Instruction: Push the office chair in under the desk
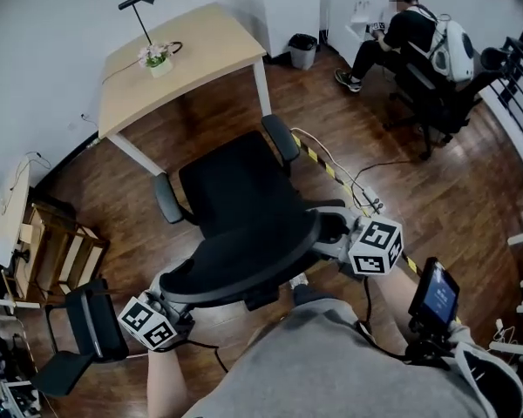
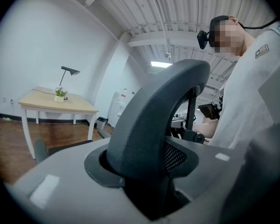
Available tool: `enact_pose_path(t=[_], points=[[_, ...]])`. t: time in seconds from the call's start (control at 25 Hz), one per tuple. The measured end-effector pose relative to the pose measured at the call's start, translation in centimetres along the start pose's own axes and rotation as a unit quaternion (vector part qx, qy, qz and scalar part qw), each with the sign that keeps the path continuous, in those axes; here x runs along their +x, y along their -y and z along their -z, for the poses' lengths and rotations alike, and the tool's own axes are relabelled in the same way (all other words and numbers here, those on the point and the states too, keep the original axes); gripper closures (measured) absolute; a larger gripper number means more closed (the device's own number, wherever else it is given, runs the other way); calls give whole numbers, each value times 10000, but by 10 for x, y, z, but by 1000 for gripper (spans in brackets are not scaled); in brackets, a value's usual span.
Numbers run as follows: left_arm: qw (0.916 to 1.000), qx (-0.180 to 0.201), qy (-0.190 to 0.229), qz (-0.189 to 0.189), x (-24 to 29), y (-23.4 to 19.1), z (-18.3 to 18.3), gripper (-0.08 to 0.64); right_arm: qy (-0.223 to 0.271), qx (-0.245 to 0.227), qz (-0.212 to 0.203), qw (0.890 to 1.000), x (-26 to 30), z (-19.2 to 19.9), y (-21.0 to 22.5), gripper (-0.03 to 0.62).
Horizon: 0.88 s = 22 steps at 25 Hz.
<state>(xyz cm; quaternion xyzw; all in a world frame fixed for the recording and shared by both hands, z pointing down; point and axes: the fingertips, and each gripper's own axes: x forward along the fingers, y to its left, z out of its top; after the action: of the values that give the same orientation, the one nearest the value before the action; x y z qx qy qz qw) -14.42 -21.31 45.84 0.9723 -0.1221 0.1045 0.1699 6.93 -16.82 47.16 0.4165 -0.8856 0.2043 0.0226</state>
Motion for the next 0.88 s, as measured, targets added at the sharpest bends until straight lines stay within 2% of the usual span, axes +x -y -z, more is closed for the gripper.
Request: enact_pose_path(t=[0.56,0.88], points=[[9995,73,163,-261,57,-88,-45,345,-71,-68,-202,9997,59,-49,94,333],[9995,-11,126,-280,82,-130,-56,347,-96,-60,-241,9996,89,-63,136,331]])
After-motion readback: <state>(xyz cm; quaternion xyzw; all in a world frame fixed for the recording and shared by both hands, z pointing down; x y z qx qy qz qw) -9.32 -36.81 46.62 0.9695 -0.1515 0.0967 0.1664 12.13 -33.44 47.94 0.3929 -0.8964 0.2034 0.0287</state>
